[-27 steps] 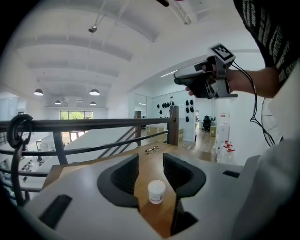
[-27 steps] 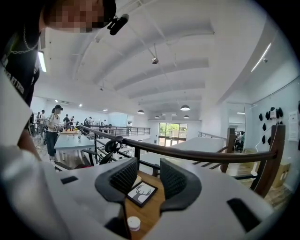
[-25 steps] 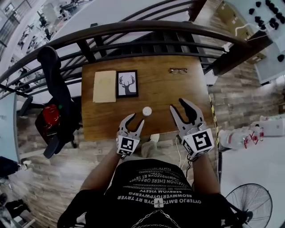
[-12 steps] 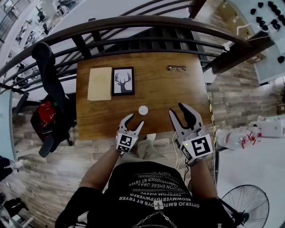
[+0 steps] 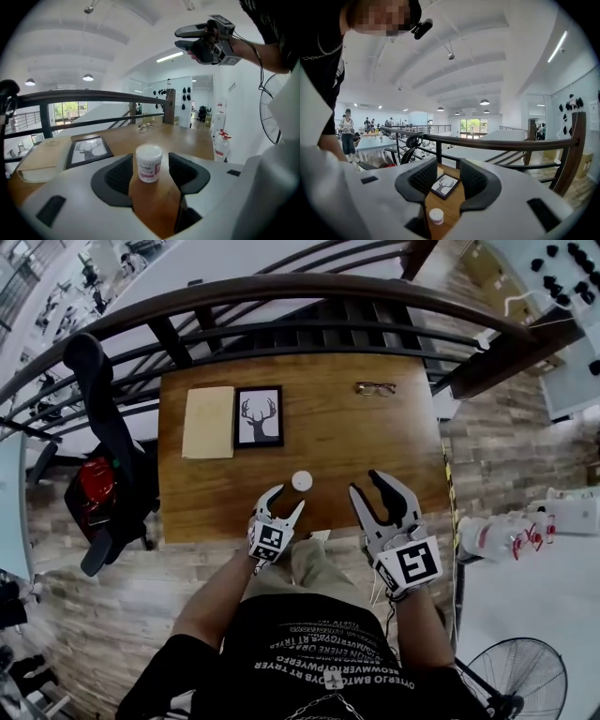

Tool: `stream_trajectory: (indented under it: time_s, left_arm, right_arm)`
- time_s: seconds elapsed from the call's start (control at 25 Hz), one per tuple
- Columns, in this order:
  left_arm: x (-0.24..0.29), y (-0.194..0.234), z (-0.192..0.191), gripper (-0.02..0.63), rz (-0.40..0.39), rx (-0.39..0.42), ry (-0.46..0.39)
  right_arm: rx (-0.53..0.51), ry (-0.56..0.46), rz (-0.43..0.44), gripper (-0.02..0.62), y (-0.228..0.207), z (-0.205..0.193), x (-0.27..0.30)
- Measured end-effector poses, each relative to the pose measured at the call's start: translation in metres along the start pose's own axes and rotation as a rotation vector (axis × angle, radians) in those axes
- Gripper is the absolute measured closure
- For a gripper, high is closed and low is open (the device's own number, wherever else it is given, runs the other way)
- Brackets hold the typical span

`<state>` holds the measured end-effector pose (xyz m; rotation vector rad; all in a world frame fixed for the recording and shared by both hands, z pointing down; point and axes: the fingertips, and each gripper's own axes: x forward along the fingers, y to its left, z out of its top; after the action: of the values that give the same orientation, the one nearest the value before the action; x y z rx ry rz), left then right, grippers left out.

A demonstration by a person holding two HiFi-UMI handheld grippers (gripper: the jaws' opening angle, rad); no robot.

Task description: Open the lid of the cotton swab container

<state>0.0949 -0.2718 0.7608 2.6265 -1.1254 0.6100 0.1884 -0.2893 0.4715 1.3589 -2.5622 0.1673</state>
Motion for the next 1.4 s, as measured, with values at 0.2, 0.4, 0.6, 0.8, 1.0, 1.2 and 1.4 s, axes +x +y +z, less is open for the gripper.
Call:
stream_trajectory:
  time_s: [0.2, 0.4, 0.6, 0.8, 1.0, 1.2, 1.4]
  left_arm:
    - [0.016, 0.005, -0.010, 0.359, 0.063, 0.059, 0.025]
    - [0.033, 0.005, -0.015, 0.342, 0.059, 0.060, 0.046]
    - [0.045, 0.004, -0.015, 0.334, 0.061, 0.045, 0.052]
    - [0.056, 0.002, -0.017, 0.331, 0.064, 0.040, 0.062]
    - [0.063, 0.003, -0.020, 0.331, 0.060, 0.002, 0.063]
    - [0.069, 0.003, -0.020, 0.331, 0.047, 0.001, 0.092]
    - [0.072, 0.003, -0.024, 0.331, 0.060, 0.013, 0.117]
  right_arm:
    - [0.010, 0.021, 0.020, 0.436, -0.003, -0.009, 0.004]
    - [0.013, 0.024, 0.016, 0.437, -0.013, -0.012, 0.004]
    - [0.011, 0.034, 0.045, 0.436, -0.015, -0.015, 0.013]
    - [0.015, 0.036, 0.067, 0.437, -0.021, -0.017, 0.018]
    - [0.016, 0.049, 0.097, 0.437, -0.018, -0.022, 0.026]
    - [0.007, 0.056, 0.116, 0.437, -0.015, -0.020, 0.029]
    - [-0.003, 0.052, 0.128, 0.437, -0.009, -0.014, 0.030]
